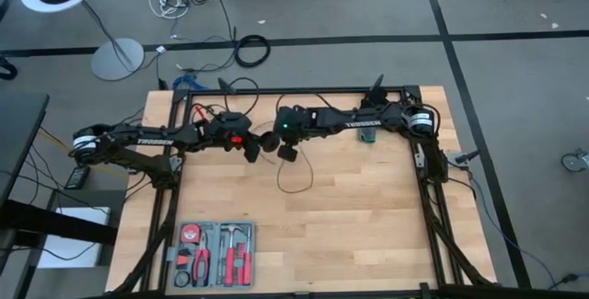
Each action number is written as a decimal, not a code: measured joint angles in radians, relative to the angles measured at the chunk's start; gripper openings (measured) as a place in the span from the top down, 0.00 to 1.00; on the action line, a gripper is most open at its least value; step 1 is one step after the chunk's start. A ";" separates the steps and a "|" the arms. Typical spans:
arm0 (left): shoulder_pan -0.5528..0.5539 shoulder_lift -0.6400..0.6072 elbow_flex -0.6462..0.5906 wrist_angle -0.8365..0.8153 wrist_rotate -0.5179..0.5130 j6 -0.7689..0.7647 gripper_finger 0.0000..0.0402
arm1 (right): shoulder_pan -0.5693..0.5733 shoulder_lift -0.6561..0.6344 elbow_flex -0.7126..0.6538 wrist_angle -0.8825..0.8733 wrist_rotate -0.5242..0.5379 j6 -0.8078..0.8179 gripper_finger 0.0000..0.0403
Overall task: Coil cords
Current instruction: Coil the black wire onto the black spool
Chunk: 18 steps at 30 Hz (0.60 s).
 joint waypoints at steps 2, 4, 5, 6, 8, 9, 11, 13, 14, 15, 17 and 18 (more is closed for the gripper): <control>0.000 0.000 -0.001 0.019 0.019 0.000 1.00 | 0.002 0.000 -0.029 0.020 -0.011 0.014 0.94; 0.000 0.000 -0.001 0.030 0.034 -0.002 1.00 | 0.002 0.001 -0.056 0.028 -0.057 0.020 0.92; 0.000 0.000 -0.001 0.031 0.035 -0.005 1.00 | 0.002 0.001 -0.064 0.032 -0.078 0.021 0.91; 0.000 0.000 -0.001 0.033 0.035 -0.007 1.00 | 0.002 0.001 -0.071 0.037 -0.094 0.022 0.90; 0.001 0.000 -0.001 0.046 0.035 -0.010 1.00 | 0.003 0.000 -0.100 0.077 -0.117 0.028 0.88; 0.001 0.000 -0.001 0.057 0.034 -0.019 1.00 | 0.004 0.000 -0.120 0.100 -0.131 0.042 0.87; 0.001 0.000 -0.001 0.068 0.034 -0.027 1.00 | 0.009 0.001 -0.156 0.158 -0.162 0.063 0.83; 0.001 0.000 -0.001 0.085 0.034 -0.027 1.00 | 0.014 0.001 -0.186 0.215 -0.185 0.068 0.80; 0.001 0.000 -0.001 0.088 0.033 -0.027 1.00 | 0.015 0.001 -0.196 0.220 -0.190 0.069 0.78; 0.001 0.000 -0.001 0.087 0.033 -0.027 1.00 | 0.016 0.001 -0.204 0.215 -0.193 0.074 0.77; 0.001 -0.002 -0.001 0.086 0.033 -0.028 1.00 | 0.017 0.002 -0.213 0.213 -0.194 0.104 0.75; 0.001 -0.004 -0.001 0.090 0.033 -0.028 1.00 | 0.017 0.002 -0.215 0.219 -0.195 0.116 0.74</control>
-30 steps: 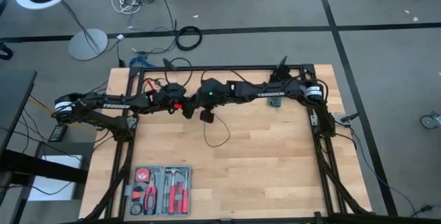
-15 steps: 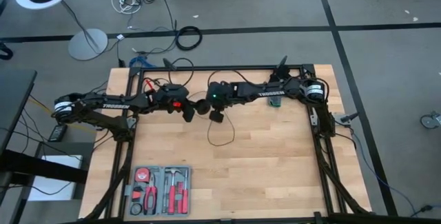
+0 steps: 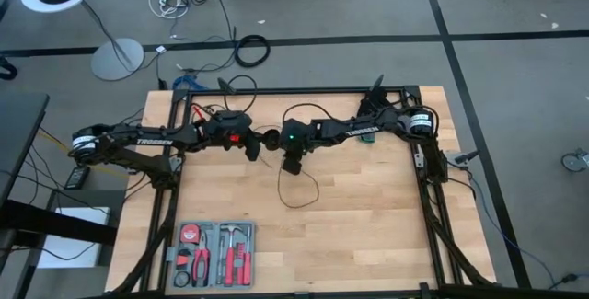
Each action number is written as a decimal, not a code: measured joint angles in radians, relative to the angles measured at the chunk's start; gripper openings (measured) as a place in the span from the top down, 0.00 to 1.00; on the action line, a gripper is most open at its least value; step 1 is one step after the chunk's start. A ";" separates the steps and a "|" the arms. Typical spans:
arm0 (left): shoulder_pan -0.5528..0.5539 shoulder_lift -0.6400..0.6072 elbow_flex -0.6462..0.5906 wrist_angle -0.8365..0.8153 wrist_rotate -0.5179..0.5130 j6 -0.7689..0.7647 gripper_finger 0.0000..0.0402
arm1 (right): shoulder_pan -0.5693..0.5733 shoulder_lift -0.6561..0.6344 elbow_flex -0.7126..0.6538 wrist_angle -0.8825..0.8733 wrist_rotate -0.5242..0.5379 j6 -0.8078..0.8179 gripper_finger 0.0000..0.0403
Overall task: Coil cords
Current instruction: Coil the black wire onto the black spool
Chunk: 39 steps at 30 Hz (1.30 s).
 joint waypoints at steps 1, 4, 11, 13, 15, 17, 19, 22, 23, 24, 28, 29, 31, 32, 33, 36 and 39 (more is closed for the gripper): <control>0.000 0.000 0.000 0.006 0.001 -0.001 1.00 | 0.000 0.000 -0.003 0.013 0.000 0.010 0.74; 0.000 -0.001 0.000 0.024 0.007 -0.010 1.00 | 0.000 0.000 -0.012 0.043 0.000 0.021 0.73; 0.002 -0.014 0.011 0.044 0.064 -0.027 1.00 | 0.000 -0.032 -0.012 0.020 -0.005 0.024 0.75; 0.002 -0.032 0.019 0.050 0.071 -0.027 1.00 | 0.000 -0.060 -0.012 -0.006 -0.005 0.019 0.74; 0.003 -0.047 0.028 0.055 0.073 -0.026 1.00 | 0.000 -0.089 -0.012 -0.025 -0.005 0.008 0.75; 0.003 -0.058 0.038 0.057 0.074 -0.021 1.00 | 0.000 -0.113 -0.012 -0.031 -0.004 -0.002 0.75; 0.005 -0.067 0.049 0.062 0.075 -0.020 1.00 | 0.000 -0.135 -0.012 -0.030 -0.004 -0.013 0.75; 0.006 -0.072 0.061 0.074 0.078 -0.021 1.00 | 0.002 -0.159 -0.016 -0.028 -0.004 -0.014 0.75; 0.006 -0.072 0.064 0.075 0.078 -0.021 1.00 | 0.005 -0.170 -0.030 -0.025 -0.002 -0.014 0.75; 0.006 -0.077 0.064 0.073 0.078 -0.021 1.00 | 0.009 -0.179 -0.048 -0.024 0.002 -0.014 0.75; 0.006 -0.083 0.066 0.076 0.078 -0.014 1.00 | 0.023 -0.242 -0.166 -0.014 0.049 0.039 0.77; 0.006 -0.083 0.066 0.070 0.077 -0.004 1.00 | 0.027 -0.263 -0.208 0.009 0.063 0.056 0.77; 0.008 -0.082 0.066 0.065 0.068 0.000 1.00 | 0.037 -0.305 -0.300 0.098 0.076 0.096 0.78; 0.010 -0.082 0.066 0.060 0.064 0.001 1.00 | 0.042 -0.323 -0.349 0.162 0.076 0.117 0.78; 0.012 -0.082 0.066 0.051 0.061 0.002 1.00 | 0.049 -0.337 -0.400 0.239 0.076 0.142 0.78; 0.024 -0.081 0.066 0.027 0.026 0.024 1.00 | 0.068 -0.352 -0.535 0.445 0.076 0.200 0.78; 0.045 -0.077 0.066 0.026 0.015 0.027 1.00 | 0.081 -0.352 -0.609 0.516 0.070 0.305 0.79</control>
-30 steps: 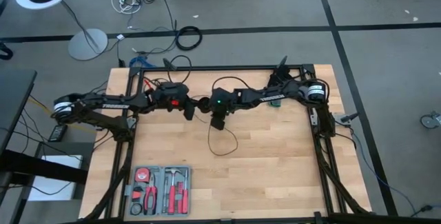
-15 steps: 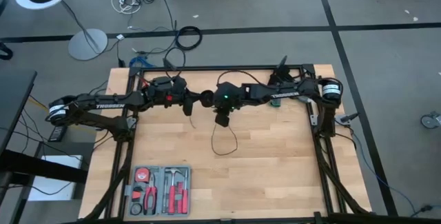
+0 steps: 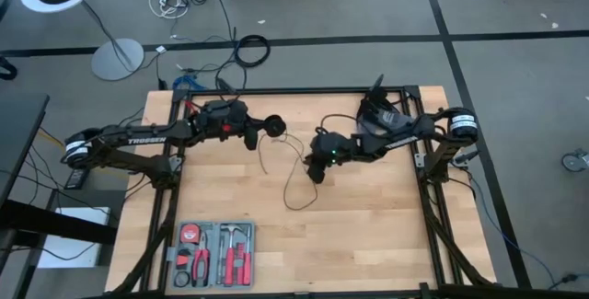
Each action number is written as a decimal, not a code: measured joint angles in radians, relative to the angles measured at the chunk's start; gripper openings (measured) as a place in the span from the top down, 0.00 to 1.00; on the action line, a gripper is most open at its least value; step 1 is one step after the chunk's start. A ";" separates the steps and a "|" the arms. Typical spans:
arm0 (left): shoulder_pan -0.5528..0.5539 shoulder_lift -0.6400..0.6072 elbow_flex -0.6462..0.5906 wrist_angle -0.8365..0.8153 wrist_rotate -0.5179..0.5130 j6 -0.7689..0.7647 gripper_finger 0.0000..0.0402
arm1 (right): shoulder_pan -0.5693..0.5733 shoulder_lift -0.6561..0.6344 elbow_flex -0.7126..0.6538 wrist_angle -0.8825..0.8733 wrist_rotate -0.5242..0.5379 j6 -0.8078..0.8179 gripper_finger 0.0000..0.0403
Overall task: Coil cords
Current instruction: Coil the black wire onto the black spool
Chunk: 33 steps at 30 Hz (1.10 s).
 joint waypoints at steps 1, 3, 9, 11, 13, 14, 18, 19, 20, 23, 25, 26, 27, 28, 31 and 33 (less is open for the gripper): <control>0.005 0.006 0.000 0.001 -0.001 0.000 1.00 | 0.004 0.000 -0.015 0.000 -0.001 0.036 0.79; 0.017 0.016 -0.001 -0.008 -0.001 0.003 1.00 | 0.019 0.000 -0.038 0.000 0.000 0.082 0.81; 0.054 0.095 -0.001 0.001 -0.004 0.023 1.00 | 0.073 0.000 -0.044 0.015 0.006 0.124 0.86; 0.065 0.131 -0.002 0.041 -0.004 0.023 1.00 | 0.084 0.000 -0.044 0.031 0.020 0.120 0.87; 0.079 0.164 -0.002 0.066 -0.003 0.024 1.00 | 0.093 0.000 -0.044 0.051 0.028 0.118 0.88; 0.085 0.184 -0.002 0.084 -0.003 0.026 1.00 | 0.095 0.000 -0.044 0.058 0.030 0.118 0.89; 0.120 0.269 -0.002 0.112 -0.003 0.030 1.00 | 0.094 0.000 -0.044 0.075 0.031 0.117 0.91; 0.130 0.299 -0.002 0.124 -0.003 0.029 1.00 | 0.094 0.000 -0.044 0.082 0.033 0.117 0.91; 0.139 0.325 -0.002 0.125 -0.003 0.028 1.00 | 0.094 0.000 -0.044 0.088 0.033 0.117 0.91; 0.160 0.418 -0.002 0.187 0.009 0.011 1.00 | 0.095 0.000 -0.044 0.107 0.033 0.106 0.92; 0.171 0.469 -0.002 0.233 0.020 -0.011 1.00 | 0.095 0.000 -0.044 0.132 0.032 0.093 0.93; 0.173 0.490 -0.002 0.265 0.026 -0.026 1.00 | 0.095 0.000 -0.043 0.138 0.033 0.091 0.93; 0.177 0.507 -0.002 0.292 0.030 -0.035 1.00 | 0.095 0.000 -0.043 0.140 0.032 0.091 0.93; 0.179 0.518 -0.001 0.310 0.039 -0.046 1.00 | 0.094 0.000 -0.043 0.141 0.033 0.090 0.94; 0.181 0.535 -0.001 0.342 0.050 -0.052 1.00 | 0.094 0.000 -0.043 0.146 0.033 0.089 0.95; 0.185 0.534 -0.001 0.341 0.051 -0.046 1.00 | 0.094 0.000 -0.043 0.150 0.033 0.089 0.95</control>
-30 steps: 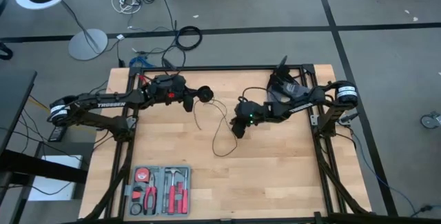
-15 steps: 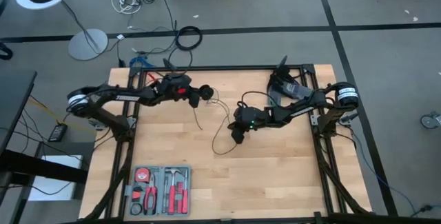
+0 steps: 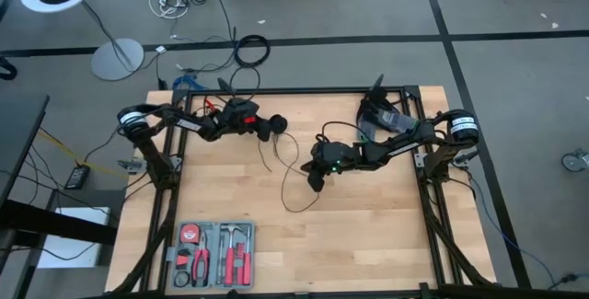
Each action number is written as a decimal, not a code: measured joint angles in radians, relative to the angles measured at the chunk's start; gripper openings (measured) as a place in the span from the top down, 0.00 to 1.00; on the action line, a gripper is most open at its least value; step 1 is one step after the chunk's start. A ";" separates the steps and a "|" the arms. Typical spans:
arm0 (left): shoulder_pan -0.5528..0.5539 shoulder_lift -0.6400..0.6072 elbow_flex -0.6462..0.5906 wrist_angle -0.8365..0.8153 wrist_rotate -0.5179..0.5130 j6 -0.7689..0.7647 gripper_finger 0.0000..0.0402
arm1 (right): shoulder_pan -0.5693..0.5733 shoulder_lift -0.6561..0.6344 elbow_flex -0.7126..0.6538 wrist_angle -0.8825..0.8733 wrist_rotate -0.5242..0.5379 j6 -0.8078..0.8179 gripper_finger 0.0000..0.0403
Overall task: Coil cords
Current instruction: Coil the black wire onto the black spool
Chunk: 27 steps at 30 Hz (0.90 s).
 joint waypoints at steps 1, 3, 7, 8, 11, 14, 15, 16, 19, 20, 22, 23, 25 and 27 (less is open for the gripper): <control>0.002 0.000 0.000 -0.001 -0.001 0.006 1.00 | -0.001 0.000 0.000 0.003 0.004 -0.002 0.96; 0.005 0.000 0.000 -0.001 -0.007 0.018 1.00 | -0.002 0.000 0.000 0.015 0.017 -0.028 0.96; 0.007 0.000 0.000 -0.001 -0.028 0.020 1.00 | -0.003 0.001 0.026 0.016 0.050 -0.103 0.98; 0.007 0.000 0.000 -0.001 -0.033 0.025 1.00 | -0.003 0.006 0.039 0.018 0.055 -0.120 0.98; 0.008 0.000 0.000 -0.001 -0.039 0.034 1.00 | -0.007 0.029 0.083 0.001 0.057 -0.174 0.99; 0.008 0.000 0.000 -0.001 -0.040 0.033 1.00 | -0.010 0.072 0.114 -0.037 0.053 -0.175 0.99; 0.008 0.000 0.000 0.000 -0.041 0.032 1.00 | -0.010 0.095 0.133 -0.027 0.046 -0.165 0.99; 0.008 0.000 0.000 0.000 -0.042 0.031 1.00 | -0.011 0.106 0.137 -0.039 0.037 -0.154 0.99; 0.008 0.000 0.000 -0.001 -0.036 0.025 1.00 | -0.008 0.153 0.163 -0.049 0.023 -0.148 1.00; 0.008 -0.001 -0.001 -0.002 -0.031 0.025 1.00 | -0.004 0.169 0.167 -0.062 0.023 -0.147 1.00; 0.008 -0.001 -0.001 -0.002 -0.029 0.025 1.00 | -0.002 0.192 0.185 -0.071 0.015 -0.147 1.00; 0.008 -0.001 -0.001 -0.004 -0.025 0.024 1.00 | -0.002 0.207 0.190 -0.088 0.015 -0.146 1.00; 0.008 -0.001 -0.001 -0.003 -0.025 0.024 1.00 | -0.003 0.230 0.204 -0.101 0.013 -0.145 1.00; 0.008 0.000 0.001 -0.004 -0.023 0.021 1.00 | -0.003 0.257 0.223 -0.141 0.014 -0.144 1.00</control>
